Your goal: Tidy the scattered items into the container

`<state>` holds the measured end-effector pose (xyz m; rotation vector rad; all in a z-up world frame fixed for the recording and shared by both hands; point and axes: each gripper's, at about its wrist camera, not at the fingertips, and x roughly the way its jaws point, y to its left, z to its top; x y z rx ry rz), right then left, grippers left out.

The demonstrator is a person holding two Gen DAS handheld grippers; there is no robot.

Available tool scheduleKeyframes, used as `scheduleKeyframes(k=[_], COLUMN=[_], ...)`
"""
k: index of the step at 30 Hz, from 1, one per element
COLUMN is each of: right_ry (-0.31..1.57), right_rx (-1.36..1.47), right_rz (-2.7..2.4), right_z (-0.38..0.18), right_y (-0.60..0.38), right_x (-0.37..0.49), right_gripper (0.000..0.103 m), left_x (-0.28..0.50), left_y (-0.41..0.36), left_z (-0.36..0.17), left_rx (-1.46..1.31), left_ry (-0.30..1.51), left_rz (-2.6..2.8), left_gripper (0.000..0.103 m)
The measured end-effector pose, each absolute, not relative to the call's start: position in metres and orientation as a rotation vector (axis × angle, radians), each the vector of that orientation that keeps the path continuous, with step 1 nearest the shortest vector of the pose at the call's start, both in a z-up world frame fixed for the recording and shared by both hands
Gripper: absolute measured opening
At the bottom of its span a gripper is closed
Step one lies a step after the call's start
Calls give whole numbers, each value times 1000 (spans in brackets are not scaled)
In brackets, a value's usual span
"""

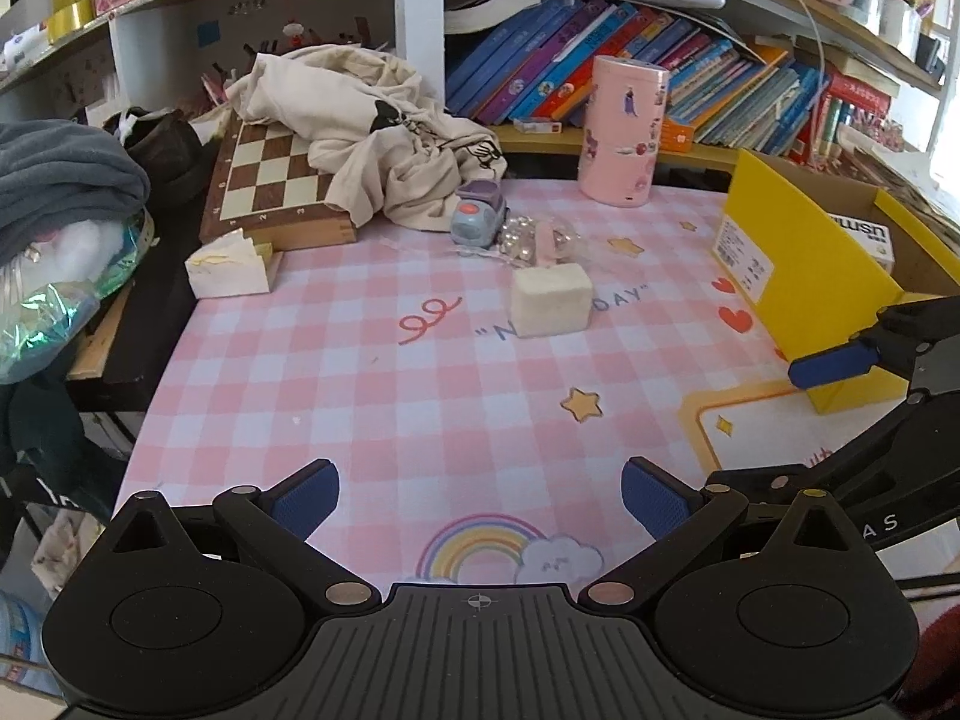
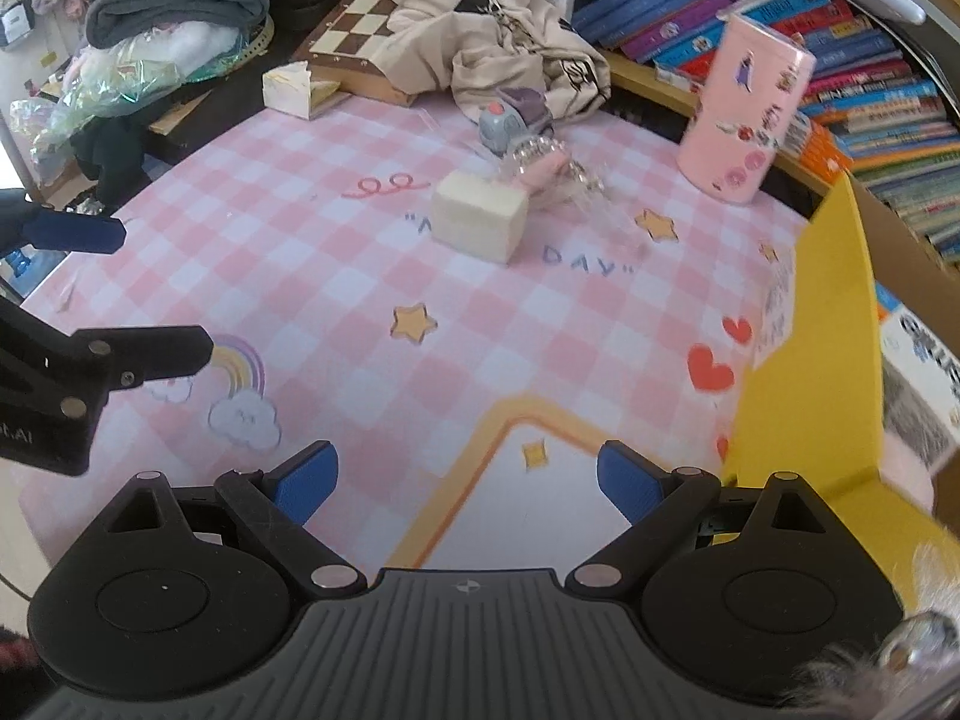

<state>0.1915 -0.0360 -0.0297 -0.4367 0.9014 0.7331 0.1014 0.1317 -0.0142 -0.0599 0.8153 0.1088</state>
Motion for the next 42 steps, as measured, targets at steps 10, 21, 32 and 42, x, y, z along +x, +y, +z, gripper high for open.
scheduleKeyframes(k=[10, 21, 32, 42], right_ry=[873, 866, 844, 809], right_rx=[-439, -335, -276, -296], right_rz=[753, 688, 735, 758], right_z=[-36, -44, -60, -66], right_y=[-11, -2, 25, 43], right_x=[226, 272, 294, 298], right_gripper=[94, 92, 85, 53], left_x=[134, 176, 214, 234], left_y=[140, 147, 169, 172], left_z=[-15, -19, -6, -15], left_rx=[-53, -58, -52, -57], left_ry=[818, 810, 781, 818], left_rz=[138, 150, 175, 156], left_gripper=[102, 102, 102, 102])
